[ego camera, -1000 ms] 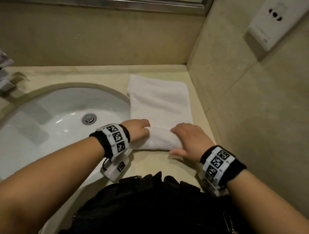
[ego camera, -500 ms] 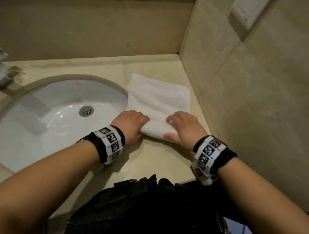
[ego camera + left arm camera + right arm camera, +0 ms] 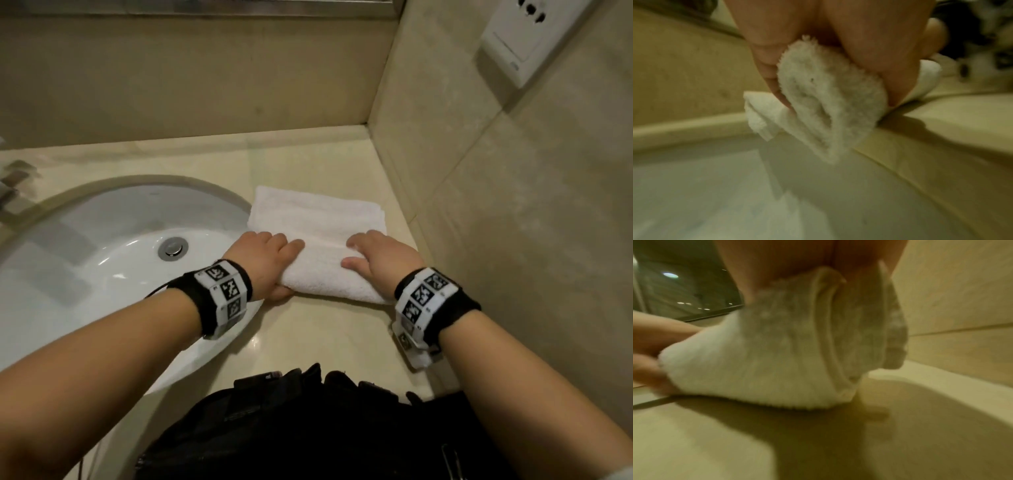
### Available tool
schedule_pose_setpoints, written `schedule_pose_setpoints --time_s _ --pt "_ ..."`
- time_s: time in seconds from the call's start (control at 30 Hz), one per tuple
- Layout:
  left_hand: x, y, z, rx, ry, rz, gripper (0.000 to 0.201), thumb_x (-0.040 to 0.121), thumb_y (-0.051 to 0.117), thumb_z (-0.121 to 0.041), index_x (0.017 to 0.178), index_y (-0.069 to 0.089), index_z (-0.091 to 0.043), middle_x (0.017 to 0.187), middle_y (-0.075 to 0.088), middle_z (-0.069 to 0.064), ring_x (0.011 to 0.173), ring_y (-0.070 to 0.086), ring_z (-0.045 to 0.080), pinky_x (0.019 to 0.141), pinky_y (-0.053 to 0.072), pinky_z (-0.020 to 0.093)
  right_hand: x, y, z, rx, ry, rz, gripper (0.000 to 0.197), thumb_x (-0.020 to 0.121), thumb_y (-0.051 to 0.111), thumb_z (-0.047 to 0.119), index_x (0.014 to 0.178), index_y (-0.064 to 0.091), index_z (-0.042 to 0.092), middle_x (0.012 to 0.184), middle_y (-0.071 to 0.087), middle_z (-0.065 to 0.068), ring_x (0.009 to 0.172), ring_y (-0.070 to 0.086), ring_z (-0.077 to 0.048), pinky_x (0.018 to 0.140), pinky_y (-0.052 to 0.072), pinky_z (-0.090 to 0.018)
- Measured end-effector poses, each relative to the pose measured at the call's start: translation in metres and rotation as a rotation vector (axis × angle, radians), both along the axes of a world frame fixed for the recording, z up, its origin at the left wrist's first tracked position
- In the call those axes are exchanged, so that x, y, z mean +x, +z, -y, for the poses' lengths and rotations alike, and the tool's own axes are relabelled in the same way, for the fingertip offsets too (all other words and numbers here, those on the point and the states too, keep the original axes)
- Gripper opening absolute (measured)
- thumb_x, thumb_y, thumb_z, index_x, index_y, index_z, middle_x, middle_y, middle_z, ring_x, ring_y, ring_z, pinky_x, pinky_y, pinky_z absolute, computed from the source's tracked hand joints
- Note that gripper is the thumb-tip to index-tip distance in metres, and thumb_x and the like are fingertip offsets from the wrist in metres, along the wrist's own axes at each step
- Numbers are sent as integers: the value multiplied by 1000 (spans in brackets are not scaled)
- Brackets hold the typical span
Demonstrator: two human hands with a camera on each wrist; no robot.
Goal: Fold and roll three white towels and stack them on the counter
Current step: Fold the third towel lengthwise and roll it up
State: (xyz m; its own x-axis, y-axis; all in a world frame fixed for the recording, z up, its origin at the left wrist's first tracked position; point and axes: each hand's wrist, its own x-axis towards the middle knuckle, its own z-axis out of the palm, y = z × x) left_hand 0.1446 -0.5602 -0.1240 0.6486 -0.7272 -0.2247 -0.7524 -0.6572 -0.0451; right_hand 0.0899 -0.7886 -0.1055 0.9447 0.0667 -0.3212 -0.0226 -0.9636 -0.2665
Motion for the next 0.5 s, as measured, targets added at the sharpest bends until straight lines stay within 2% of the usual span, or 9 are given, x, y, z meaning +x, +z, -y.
schedule_pose_setpoints --time_s 0.07,0.13,0.2,0.27,0.3,0.37,0.4,0.43,0.5 --pt "18 4 3 -84 35 -248 75 71 57 -57 135 30 -28 120 55 2 103 56 24 86 47 36 -13 -4 0 -93 28 131 66 75 47 66 127 40 26 127 45 -2 112 46 -23 85 41 -36" --pt "31 6 4 -126 44 -410 70 67 60 -56 129 37 -34 118 58 -3 102 57 20 85 48 35 -24 -9 0 -137 69 106 79 66 54 70 130 38 26 132 41 -2 116 42 -23 88 41 -38" --pt "35 6 4 -106 -1 -350 72 67 58 -59 131 38 -32 121 57 -3 105 56 20 87 46 34 -19 -13 2 -142 61 55 72 69 58 65 128 43 26 128 47 -1 114 44 -23 85 42 -36" --pt "30 2 1 -89 -53 -114 81 69 55 -65 136 35 -23 126 51 2 109 51 23 89 41 35 2 -11 5 -85 32 -1 57 73 57 61 118 50 27 117 56 -1 105 51 -24 77 40 -32" --pt "26 1 -1 -82 -70 -18 86 68 58 -66 136 36 -18 124 50 5 107 51 26 88 40 37 13 -8 6 -37 32 -55 51 75 56 60 112 52 26 113 58 -1 99 53 -24 74 38 -31" --pt "24 -4 -5 -189 -86 88 83 60 74 -54 126 51 -9 110 59 11 94 58 31 78 47 39 35 -1 8 33 57 -200 38 77 53 60 96 50 27 103 61 -2 86 52 -21 69 34 -29" --pt "27 -3 -4 -266 -94 97 75 58 79 -45 119 57 -7 102 63 14 87 60 33 74 49 39 43 3 9 39 65 -253 34 78 51 61 89 47 29 95 60 0 82 50 -20 66 33 -29" --pt "34 -1 -2 -295 -75 27 67 60 78 -40 116 58 -8 101 63 14 86 60 33 74 50 38 48 5 10 32 58 -271 33 78 48 63 86 45 31 88 57 3 82 51 -20 63 33 -29" --pt "53 7 4 -285 -6 -179 56 71 65 -46 119 54 -19 109 62 7 96 58 29 80 47 37 52 8 11 -9 17 -190 39 77 44 66 96 48 31 93 56 4 93 55 -24 68 39 -31"
